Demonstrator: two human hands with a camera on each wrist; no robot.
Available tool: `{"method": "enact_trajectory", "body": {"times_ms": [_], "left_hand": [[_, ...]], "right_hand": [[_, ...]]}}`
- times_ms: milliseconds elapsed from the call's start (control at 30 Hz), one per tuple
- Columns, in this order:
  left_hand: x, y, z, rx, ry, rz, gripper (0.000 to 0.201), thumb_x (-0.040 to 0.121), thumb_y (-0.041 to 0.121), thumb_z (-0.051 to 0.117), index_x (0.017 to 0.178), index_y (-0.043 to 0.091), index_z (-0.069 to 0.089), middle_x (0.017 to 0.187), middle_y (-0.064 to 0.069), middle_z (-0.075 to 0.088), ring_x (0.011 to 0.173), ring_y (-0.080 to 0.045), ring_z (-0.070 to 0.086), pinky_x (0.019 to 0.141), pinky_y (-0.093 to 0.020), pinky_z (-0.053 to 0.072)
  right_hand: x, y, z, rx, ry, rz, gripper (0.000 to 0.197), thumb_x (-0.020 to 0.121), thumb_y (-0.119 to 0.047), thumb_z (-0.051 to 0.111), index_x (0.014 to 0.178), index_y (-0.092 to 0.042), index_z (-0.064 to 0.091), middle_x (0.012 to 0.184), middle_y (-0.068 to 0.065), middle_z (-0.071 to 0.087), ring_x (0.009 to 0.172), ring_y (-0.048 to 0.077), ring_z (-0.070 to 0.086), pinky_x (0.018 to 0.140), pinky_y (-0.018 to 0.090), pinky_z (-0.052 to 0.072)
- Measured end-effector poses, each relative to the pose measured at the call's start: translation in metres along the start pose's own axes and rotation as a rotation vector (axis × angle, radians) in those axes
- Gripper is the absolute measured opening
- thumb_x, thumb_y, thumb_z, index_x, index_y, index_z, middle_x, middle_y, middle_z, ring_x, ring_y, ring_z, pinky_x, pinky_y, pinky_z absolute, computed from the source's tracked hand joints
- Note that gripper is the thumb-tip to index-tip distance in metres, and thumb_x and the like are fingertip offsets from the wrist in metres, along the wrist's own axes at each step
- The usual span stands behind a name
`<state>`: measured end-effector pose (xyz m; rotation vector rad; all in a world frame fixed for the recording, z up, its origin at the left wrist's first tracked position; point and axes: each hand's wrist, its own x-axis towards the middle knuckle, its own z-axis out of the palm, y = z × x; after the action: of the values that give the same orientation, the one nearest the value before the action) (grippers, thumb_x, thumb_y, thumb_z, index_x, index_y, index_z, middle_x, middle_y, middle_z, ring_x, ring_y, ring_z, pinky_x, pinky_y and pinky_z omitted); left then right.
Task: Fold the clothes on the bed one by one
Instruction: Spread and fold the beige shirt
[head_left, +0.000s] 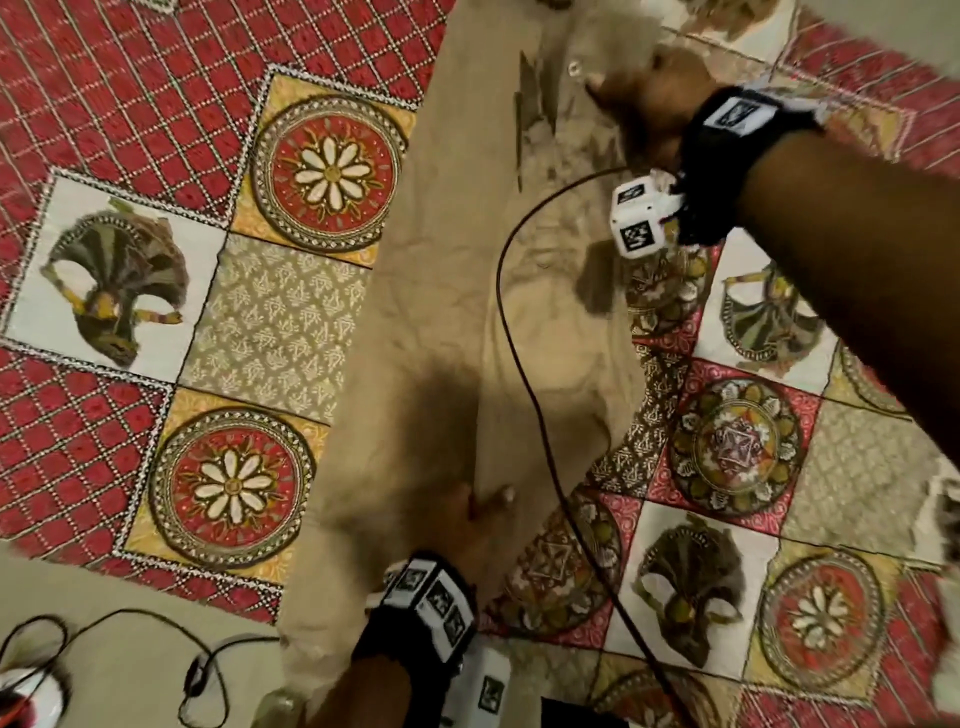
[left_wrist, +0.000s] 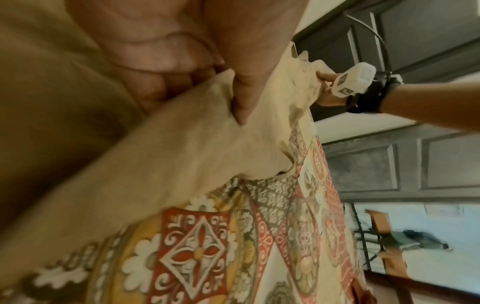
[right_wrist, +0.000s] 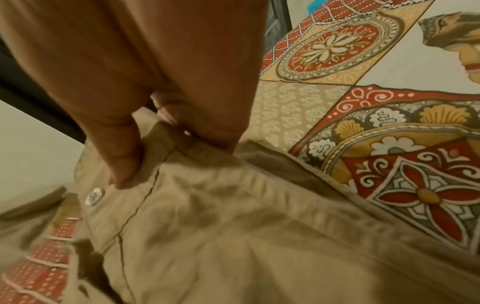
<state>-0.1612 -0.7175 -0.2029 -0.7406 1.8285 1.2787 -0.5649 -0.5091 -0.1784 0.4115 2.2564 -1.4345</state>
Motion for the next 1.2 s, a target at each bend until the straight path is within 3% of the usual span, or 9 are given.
{"method": "enact_trajectory", "body": {"times_ms": [67, 200, 300, 400, 500, 600, 800, 1000, 1200], "left_hand": [[0.008, -0.007, -0.008, 0.017, -0.043, 0.001, 0.018, 0.096, 0.036, 0.063, 0.101, 0.019, 0.062, 0.099, 0.003, 0.068, 0.096, -0.021, 0.065, 0.088, -0.037, 0.053], [0.014, -0.014, -0.013, 0.041, -0.114, 0.013, 0.04, 0.099, 0.038, 0.057, 0.134, 0.019, 0.056, 0.126, 0.005, 0.063, 0.117, -0.018, 0.059, 0.099, -0.034, 0.047], [0.013, -0.015, -0.015, 0.119, -0.08, 0.067, 0.038, 0.098, 0.039, 0.057, 0.13, 0.018, 0.058, 0.123, -0.003, 0.066, 0.113, -0.023, 0.062, 0.097, -0.035, 0.048], [0.006, -0.014, -0.027, 0.414, 0.132, 0.21, 0.037, 0.096, 0.041, 0.056, 0.124, 0.018, 0.052, 0.112, -0.002, 0.064, 0.104, -0.025, 0.062, 0.09, -0.035, 0.049], [-0.006, -0.009, -0.029, 0.745, 0.321, 0.692, 0.036, 0.085, 0.035, 0.049, 0.115, 0.015, 0.054, 0.109, -0.01, 0.065, 0.097, -0.031, 0.061, 0.082, -0.041, 0.053], [-0.002, -0.003, -0.012, 0.805, 0.176, 0.948, 0.042, 0.082, 0.031, 0.048, 0.116, 0.012, 0.064, 0.119, -0.013, 0.068, 0.11, -0.03, 0.059, 0.092, -0.041, 0.045], [0.036, -0.025, -0.016, 1.082, -0.037, 0.753, 0.097, 0.08, 0.067, 0.055, 0.155, 0.01, 0.031, 0.163, -0.003, 0.025, 0.15, -0.02, 0.02, 0.117, -0.046, 0.02], [0.031, -0.009, -0.021, 1.148, -0.012, 0.635, 0.134, 0.063, 0.085, 0.054, 0.158, 0.017, -0.012, 0.166, 0.003, -0.016, 0.152, -0.015, -0.009, 0.121, -0.041, -0.002], [0.069, 0.081, -0.034, 1.352, -0.005, 0.73, 0.099, 0.089, 0.062, 0.051, 0.159, 0.016, -0.003, 0.167, -0.003, -0.003, 0.153, -0.019, -0.001, 0.121, -0.042, 0.01]], "right_hand": [[0.022, 0.024, 0.003, -0.053, 0.068, -0.029, 0.075, 0.047, -0.066, 0.092, 0.095, -0.011, 0.075, 0.092, -0.004, 0.076, 0.086, 0.011, 0.072, 0.077, 0.038, 0.062], [-0.005, 0.011, 0.016, -0.375, 0.273, -0.119, 0.047, 0.09, -0.047, 0.067, 0.117, -0.014, 0.047, 0.102, -0.013, 0.06, 0.096, 0.0, 0.059, 0.084, 0.025, 0.046], [-0.048, 0.02, 0.012, -0.779, 0.353, -0.328, 0.05, 0.096, -0.037, 0.053, 0.137, -0.008, 0.049, 0.135, 0.013, 0.055, 0.128, 0.029, 0.049, 0.106, 0.034, 0.036], [-0.131, 0.05, 0.041, -0.894, 0.114, -0.682, 0.041, 0.099, -0.031, 0.052, 0.128, -0.005, 0.061, 0.132, 0.022, 0.058, 0.119, 0.039, 0.053, 0.099, 0.042, 0.04], [-0.215, 0.108, 0.077, -1.02, -0.096, -0.896, 0.029, 0.1, -0.019, 0.056, 0.123, -0.006, 0.068, 0.129, 0.018, 0.064, 0.119, 0.038, 0.06, 0.099, 0.049, 0.05], [-0.258, 0.175, 0.106, -1.029, -0.248, -0.891, 0.045, 0.099, -0.011, 0.043, 0.142, -0.007, 0.055, 0.148, 0.015, 0.052, 0.138, 0.032, 0.048, 0.112, 0.049, 0.043], [-0.242, 0.213, 0.107, -1.077, -0.287, -0.787, 0.057, 0.105, -0.036, 0.04, 0.155, -0.009, 0.037, 0.161, 0.013, 0.036, 0.147, 0.034, 0.036, 0.113, 0.056, 0.036], [-0.208, 0.201, 0.063, -1.117, -0.123, -0.59, 0.1, 0.093, -0.077, 0.037, 0.161, -0.009, 0.014, 0.169, 0.01, 0.011, 0.156, 0.026, 0.008, 0.126, 0.049, 0.013], [-0.182, 0.169, 0.063, -1.15, -0.105, -0.737, 0.071, 0.106, -0.052, 0.029, 0.159, -0.005, 0.023, 0.166, 0.014, 0.021, 0.156, 0.027, 0.013, 0.126, 0.046, 0.012]]}}
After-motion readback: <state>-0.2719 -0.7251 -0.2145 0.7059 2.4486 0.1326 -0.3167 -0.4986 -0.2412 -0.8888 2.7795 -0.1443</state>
